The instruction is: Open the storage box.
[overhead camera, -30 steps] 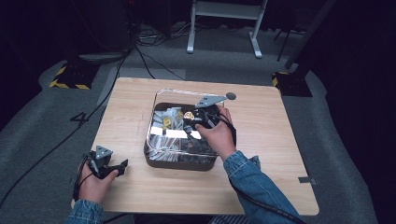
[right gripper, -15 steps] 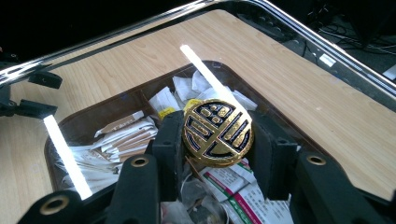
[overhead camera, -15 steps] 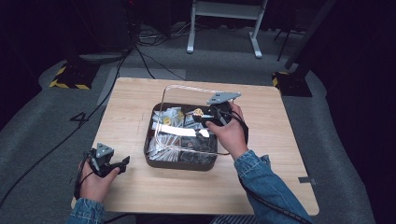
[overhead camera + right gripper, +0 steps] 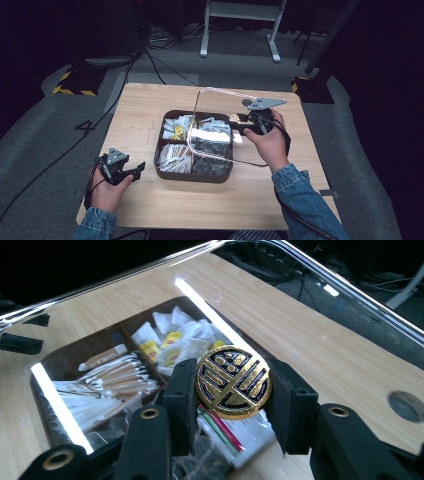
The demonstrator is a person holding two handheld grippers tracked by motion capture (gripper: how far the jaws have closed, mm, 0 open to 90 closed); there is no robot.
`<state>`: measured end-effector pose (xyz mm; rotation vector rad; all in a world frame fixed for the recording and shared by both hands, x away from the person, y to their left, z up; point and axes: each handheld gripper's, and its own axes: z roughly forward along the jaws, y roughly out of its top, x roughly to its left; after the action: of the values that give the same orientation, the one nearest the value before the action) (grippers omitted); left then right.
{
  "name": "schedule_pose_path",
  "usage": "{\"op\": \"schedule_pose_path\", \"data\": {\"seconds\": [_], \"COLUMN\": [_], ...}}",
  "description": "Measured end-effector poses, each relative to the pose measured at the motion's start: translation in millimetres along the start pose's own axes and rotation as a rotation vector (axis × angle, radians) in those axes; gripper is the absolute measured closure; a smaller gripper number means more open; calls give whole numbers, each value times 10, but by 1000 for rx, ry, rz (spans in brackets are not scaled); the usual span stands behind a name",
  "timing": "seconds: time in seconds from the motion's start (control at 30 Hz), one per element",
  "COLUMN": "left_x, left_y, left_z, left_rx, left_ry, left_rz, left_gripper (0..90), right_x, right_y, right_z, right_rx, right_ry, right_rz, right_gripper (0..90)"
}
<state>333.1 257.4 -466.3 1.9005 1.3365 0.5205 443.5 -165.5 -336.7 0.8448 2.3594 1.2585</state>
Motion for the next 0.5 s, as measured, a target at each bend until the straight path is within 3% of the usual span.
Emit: {"op": "schedule_pose_path", "data": {"seconds": [0.07,0.33,0.5], "left_x": [-23,-99,-157], "left_y": [29,116,114], "left_z": [16,-15,-15], "left_rx": [-12,-63,-80], "left_ry": [-17,-41,-57], "left_rz": [-10,-11,11], "left_gripper": [343,350,386], "right_x": [-22,-332,-489], "right_y": [-15,-225,-352], "right_z": [-27,-363,-490], "right_rx": [-3,3,7], "right_ry": [-6,-65,-101], "right_rz": [4,53,85], "right_gripper": [590,590,589]}}
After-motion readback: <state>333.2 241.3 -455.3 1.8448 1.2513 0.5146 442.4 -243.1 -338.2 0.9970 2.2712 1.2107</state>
